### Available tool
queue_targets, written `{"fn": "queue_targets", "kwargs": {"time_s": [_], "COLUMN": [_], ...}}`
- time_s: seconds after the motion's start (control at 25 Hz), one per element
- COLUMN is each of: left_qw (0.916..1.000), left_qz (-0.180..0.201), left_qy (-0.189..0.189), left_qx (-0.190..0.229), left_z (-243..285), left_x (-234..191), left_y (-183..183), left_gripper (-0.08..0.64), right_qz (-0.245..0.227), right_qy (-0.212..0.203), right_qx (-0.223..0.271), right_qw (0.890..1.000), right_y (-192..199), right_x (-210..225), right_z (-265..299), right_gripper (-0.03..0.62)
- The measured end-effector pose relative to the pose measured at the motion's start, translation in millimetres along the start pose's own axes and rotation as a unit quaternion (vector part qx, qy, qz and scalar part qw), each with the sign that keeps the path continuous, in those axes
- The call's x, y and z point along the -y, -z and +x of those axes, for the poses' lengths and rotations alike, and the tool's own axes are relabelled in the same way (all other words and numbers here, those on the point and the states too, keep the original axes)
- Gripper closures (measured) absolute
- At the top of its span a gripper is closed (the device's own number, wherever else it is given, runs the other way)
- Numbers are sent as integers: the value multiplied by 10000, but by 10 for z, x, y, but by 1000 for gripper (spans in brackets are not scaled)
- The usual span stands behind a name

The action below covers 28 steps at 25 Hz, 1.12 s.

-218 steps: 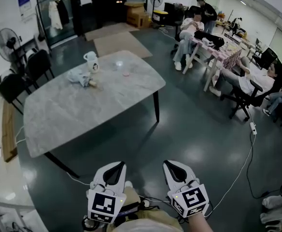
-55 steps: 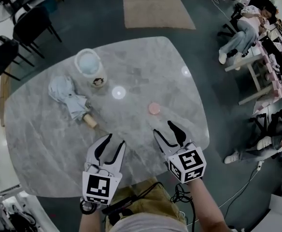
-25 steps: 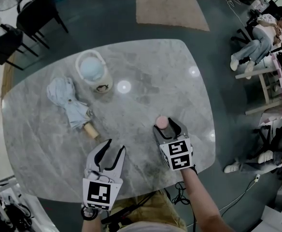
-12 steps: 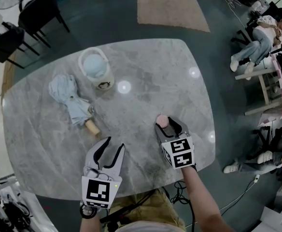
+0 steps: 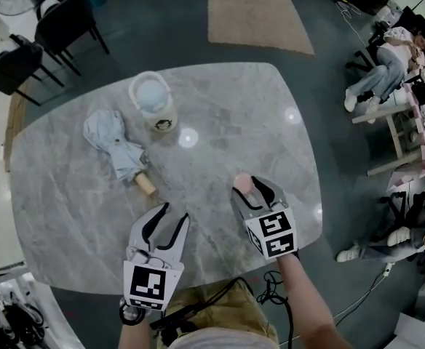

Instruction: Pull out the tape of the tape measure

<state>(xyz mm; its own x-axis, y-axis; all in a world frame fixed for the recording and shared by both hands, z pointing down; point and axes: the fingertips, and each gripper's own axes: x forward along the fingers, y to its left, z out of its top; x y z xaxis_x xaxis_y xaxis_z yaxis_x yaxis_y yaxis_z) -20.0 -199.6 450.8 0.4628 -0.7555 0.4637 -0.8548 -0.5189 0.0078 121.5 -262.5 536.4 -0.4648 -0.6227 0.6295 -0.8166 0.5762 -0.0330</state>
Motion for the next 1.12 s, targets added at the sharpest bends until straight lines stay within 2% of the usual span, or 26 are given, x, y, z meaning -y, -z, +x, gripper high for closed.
{"fn": "queue_targets", "kwargs": {"time_s": [0.32,0.64,1.12], "left_qw": [9995,9966,9883], "left_qz": [231,573,1100], "left_qy": [112,439,943], "left_qx": [191,386,470], "left_z": [-193,-346,-543], "left_x": [48,154,365], "left_y": [-160,-313,-384], "left_gripper": [397,399,400], "right_qz": [-319,-944,-1742], "right_qy": [-246,-649,-1508], "right_qx": [323,580,854], "right_qw": [9987,9917,9694], "right_y": [-260,-452,-596], "right_x": [-263,-622,-1209], "right_z": [-377,-744,-1152], "right_gripper": [377,377,377]}}
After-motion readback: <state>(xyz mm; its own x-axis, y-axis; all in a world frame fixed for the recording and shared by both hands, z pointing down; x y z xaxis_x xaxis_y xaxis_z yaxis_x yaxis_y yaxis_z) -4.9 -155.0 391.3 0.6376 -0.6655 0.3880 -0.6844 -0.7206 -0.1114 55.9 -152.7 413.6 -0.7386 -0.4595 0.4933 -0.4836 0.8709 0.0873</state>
